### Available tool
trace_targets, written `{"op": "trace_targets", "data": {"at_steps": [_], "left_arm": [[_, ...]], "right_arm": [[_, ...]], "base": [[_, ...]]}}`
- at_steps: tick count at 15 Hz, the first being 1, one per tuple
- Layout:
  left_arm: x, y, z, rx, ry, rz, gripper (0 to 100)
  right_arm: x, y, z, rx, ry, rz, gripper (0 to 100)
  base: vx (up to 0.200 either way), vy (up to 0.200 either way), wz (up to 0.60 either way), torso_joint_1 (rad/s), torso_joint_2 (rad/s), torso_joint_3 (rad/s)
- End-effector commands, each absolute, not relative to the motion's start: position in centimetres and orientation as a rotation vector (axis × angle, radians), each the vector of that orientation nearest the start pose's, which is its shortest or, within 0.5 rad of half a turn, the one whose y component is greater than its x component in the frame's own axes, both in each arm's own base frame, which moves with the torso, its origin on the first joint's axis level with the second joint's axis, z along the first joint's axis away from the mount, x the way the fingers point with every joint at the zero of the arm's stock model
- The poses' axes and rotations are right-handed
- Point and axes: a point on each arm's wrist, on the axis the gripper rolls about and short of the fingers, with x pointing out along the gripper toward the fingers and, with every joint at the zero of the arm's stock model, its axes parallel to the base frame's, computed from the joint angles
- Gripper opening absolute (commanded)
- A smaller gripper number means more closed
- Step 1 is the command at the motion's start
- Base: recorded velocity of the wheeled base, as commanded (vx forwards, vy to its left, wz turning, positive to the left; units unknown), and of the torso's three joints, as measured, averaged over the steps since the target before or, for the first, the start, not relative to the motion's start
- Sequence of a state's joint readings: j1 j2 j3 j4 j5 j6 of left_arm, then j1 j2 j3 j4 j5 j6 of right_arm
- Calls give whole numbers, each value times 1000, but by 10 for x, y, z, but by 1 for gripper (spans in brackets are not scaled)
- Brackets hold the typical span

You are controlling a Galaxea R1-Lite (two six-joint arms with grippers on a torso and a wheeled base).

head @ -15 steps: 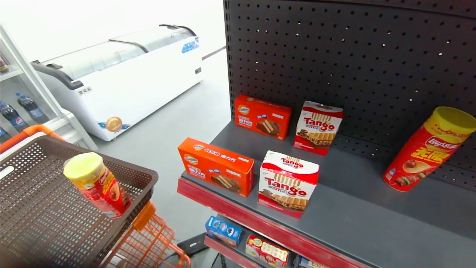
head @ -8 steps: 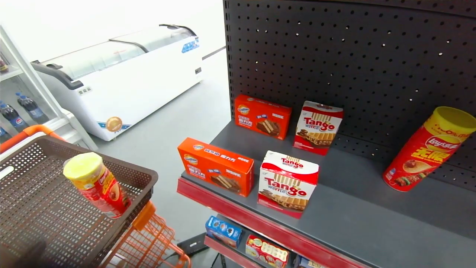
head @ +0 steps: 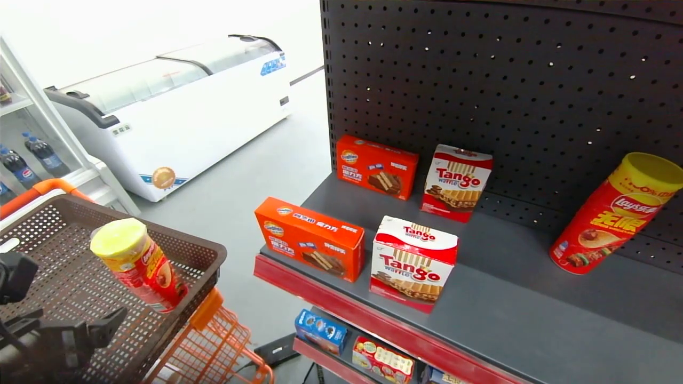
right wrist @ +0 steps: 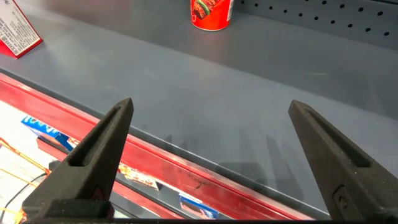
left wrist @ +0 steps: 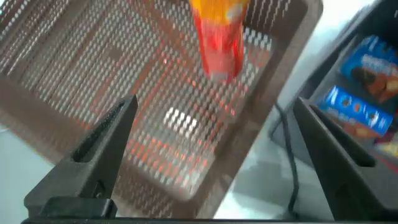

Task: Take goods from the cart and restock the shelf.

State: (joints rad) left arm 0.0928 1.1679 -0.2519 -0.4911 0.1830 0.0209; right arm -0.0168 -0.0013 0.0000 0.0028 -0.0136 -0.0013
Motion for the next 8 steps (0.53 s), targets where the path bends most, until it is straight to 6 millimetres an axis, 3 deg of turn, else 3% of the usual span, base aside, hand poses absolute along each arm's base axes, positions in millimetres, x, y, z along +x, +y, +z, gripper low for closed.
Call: {"op": "trace_targets", "data": {"at_steps": [1,8], "left_arm": [[189,24,113,12,452,285,100],[254,38,76,5,340,315,100]], "right_arm": [[-23,0,75,-2,3,-31,100],[-23,0,75,-2,3,-31,100]], "base": [[0,0,0,0,0,0],[0,0,0,0,0,0]]}}
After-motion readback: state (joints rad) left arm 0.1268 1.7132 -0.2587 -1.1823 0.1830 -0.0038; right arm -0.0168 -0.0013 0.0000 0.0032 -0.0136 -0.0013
